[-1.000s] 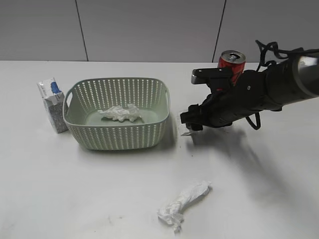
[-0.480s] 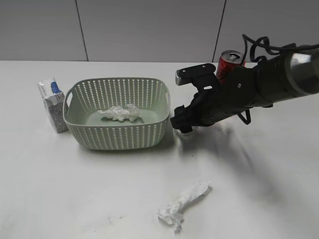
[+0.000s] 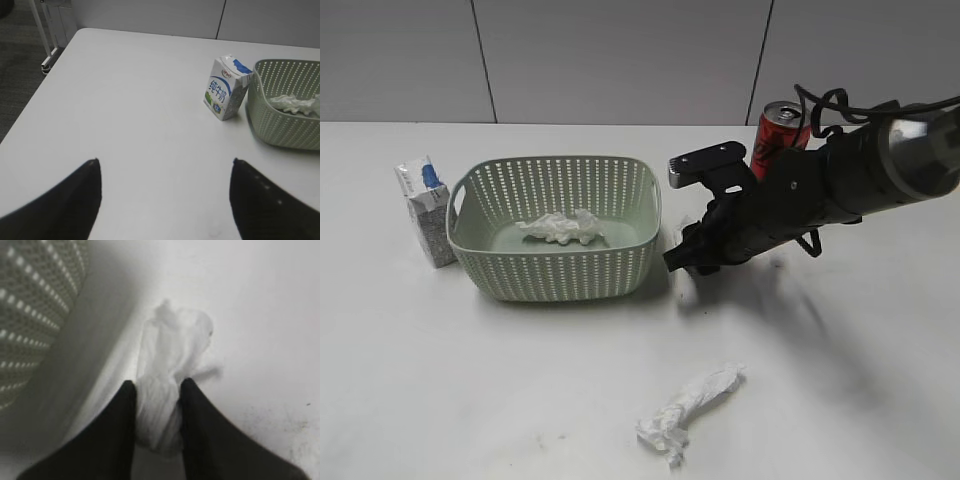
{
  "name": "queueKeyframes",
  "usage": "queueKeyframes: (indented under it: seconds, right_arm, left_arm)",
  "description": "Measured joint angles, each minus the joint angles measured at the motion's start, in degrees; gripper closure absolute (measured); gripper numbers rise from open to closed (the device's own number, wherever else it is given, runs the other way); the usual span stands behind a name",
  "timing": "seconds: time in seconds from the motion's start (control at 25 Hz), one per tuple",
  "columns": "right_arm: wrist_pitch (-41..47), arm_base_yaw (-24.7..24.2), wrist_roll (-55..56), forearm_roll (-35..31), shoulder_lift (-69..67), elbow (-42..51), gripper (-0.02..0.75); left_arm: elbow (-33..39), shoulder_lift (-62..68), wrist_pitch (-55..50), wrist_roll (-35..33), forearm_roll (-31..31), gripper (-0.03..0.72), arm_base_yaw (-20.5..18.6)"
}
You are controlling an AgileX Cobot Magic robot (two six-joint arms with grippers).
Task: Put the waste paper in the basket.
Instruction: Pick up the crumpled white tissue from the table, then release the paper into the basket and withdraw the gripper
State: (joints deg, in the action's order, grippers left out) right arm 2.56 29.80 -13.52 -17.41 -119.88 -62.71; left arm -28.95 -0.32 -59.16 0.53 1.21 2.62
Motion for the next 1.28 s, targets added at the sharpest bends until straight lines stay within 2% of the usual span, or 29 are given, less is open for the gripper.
queueKeyframes:
  seconds: [0.12,0.2,0.4,0.56,0.76,1.0,1.08,1.16,1.28]
  right_arm:
    - [2.05,0.05,0.0,0.04,0.45,-0.07,0.664]
    - [4.14,0.05,0.0,0.27,1.34,-0.07,0.725]
    - [8.09,0.05,0.0,0.47,8.56,-0.01,0.743]
    - [7.52,0.6,-0.12,0.47,16.79,-0.01,0.744]
    - [4.94,6.41,-7.31,0.48,22.07,-3.13,0.744]
    - [-1.86,13.14,-11.16,0.58,16.5,-8.57,0.744]
    - [-3.09,13.73,-11.3,0.46,13.25,-9.39,0.722]
    - [-3.59,13.72,-11.35,0.07,10.49,-9.54,0.648]
    - [-3.0,13.72,-11.35,-0.04,7.52,-9.54,0.414]
  left_arm:
    - [0.0,0.0,0.0,0.04,0.0,0.097,0.0]
    - [0.0,0.0,0.0,0.04,0.0,0.097,0.0]
    - [0.0,0.0,0.0,-0.03,0.0,0.097,0.0]
    - [0.0,0.0,0.0,0.04,0.0,0.097,0.0]
    - [0.0,0.0,0.0,-0.02,0.0,0.097,0.0]
    - [0.0,0.0,0.0,-0.02,0.0,0.097,0.0]
    - [0.0,0.0,0.0,-0.01,0.0,0.097,0.0]
    - [0.0,0.0,0.0,0.03,0.0,0.097,0.0]
    - [0.0,0.0,0.0,0.03,0.0,0.097,0.0]
